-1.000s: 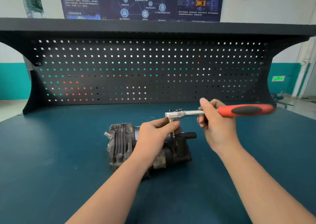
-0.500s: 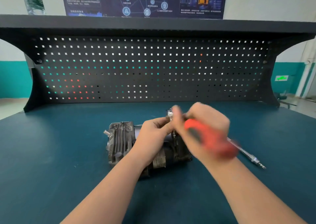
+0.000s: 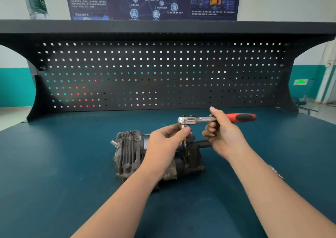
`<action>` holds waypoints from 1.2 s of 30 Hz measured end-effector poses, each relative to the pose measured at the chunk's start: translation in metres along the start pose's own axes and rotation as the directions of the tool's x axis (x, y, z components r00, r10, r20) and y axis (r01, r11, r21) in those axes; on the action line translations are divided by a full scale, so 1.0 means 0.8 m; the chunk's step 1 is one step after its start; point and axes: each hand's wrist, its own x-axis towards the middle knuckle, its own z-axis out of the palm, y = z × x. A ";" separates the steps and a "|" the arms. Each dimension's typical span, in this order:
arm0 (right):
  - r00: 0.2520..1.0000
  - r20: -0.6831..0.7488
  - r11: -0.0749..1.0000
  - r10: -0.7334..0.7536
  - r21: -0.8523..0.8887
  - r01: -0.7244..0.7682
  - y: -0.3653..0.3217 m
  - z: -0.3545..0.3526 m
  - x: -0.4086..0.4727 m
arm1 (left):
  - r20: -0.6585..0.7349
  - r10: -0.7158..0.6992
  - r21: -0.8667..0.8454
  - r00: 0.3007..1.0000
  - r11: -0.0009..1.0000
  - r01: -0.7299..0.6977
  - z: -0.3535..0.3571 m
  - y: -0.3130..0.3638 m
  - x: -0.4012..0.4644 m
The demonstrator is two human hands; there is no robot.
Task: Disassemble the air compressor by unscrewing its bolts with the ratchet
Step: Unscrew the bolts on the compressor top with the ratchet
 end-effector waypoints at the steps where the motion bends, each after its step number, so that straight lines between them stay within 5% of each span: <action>1: 0.998 -0.006 0.998 -0.057 -0.005 0.057 -0.002 0.005 -0.002 | 0.029 -0.001 0.022 1.000 1.000 0.001 -0.001 0.001 0.000; 3: 0.943 0.032 0.933 -0.330 -0.140 0.331 -0.006 0.018 -0.018 | 0.075 -0.047 0.041 0.996 0.998 0.044 -0.005 0.002 0.000; 4: 0.843 0.103 0.787 -0.528 -0.313 0.532 -0.006 0.025 -0.029 | 0.076 -0.060 0.054 0.995 0.997 0.056 -0.002 0.003 0.001; 6: 0.422 0.428 0.163 -0.799 -0.520 0.838 0.001 0.037 -0.057 | 0.086 -0.014 0.108 0.996 0.994 0.005 0.004 0.006 0.001; 8: 0.032 0.757 -0.337 -0.653 -0.328 0.883 0.012 0.047 -0.079 | 0.056 0.019 0.147 0.998 0.989 -0.027 0.009 0.007 0.002; 10: -0.079 0.844 -0.438 -0.530 -0.193 0.878 0.020 0.047 -0.084 | 0.037 -0.029 0.153 0.999 0.988 0.023 0.003 0.006 0.002; 12: 0.082 0.761 -0.242 -0.644 -0.305 0.921 0.016 0.037 -0.083 | 0.070 0.006 0.131 0.998 0.991 -0.015 -0.004 0.004 -0.001; 16: 0.638 0.308 0.440 -0.706 -0.515 0.736 -0.004 0.017 -0.059 | 0.047 0.032 0.066 0.998 0.997 -0.035 -0.004 -0.002 0.000; 18: 0.887 0.122 0.848 -0.445 -0.262 0.462 -0.014 0.008 -0.035 | 0.005 0.032 0.029 0.999 0.999 -0.033 -0.002 -0.006 0.001; 20: 0.991 0.063 0.993 -0.116 -0.029 0.118 -0.008 0.001 -0.015 | -0.004 0.048 0.015 0.999 0.999 -0.048 -0.002 -0.006 0.001; 23: 1.000 0.007 1.000 -0.030 0.005 0.030 0.005 0.002 -0.002 | 0.041 0.033 -0.013 0.999 0.999 -0.033 -0.004 -0.008 0.003; 26: 0.944 0.035 0.934 -0.329 -0.139 0.330 -0.003 0.020 -0.022 | 0.137 -0.032 -0.013 0.990 0.999 0.034 -0.007 -0.008 0.005; 27: 0.850 0.105 0.799 -0.517 -0.298 0.523 -0.005 0.025 -0.032 | 0.152 -0.038 -0.009 0.988 0.999 0.039 -0.008 -0.009 0.006; 29: 0.463 0.432 0.221 -0.774 -0.502 0.837 -0.001 0.035 -0.057 | 0.138 -0.026 0.026 0.990 0.999 0.023 -0.007 -0.007 0.008; 31: 0.090 0.764 -0.276 -0.639 -0.337 0.900 0.010 0.044 -0.075 | 0.105 -0.024 0.090 0.994 0.996 0.014 -0.006 -0.004 0.009; 32: -0.006 0.830 -0.380 -0.558 -0.250 0.890 0.016 0.045 -0.078 | 0.104 -0.013 0.092 0.994 0.996 0.003 -0.006 -0.004 0.008; 33: -0.011 0.845 -0.379 -0.535 -0.229 0.896 0.018 0.044 -0.078 | 0.119 0.008 0.076 0.993 0.997 -0.017 -0.007 -0.004 0.008; 34: 0.068 0.818 -0.274 -0.572 -0.269 0.923 0.016 0.040 -0.077 | 0.133 0.025 0.062 0.991 0.998 -0.034 -0.006 -0.004 0.005; 36: 0.338 0.652 0.068 -0.679 -0.403 0.913 0.006 0.026 -0.070 | 0.119 0.030 0.050 0.992 0.998 -0.037 -0.005 -0.006 0.003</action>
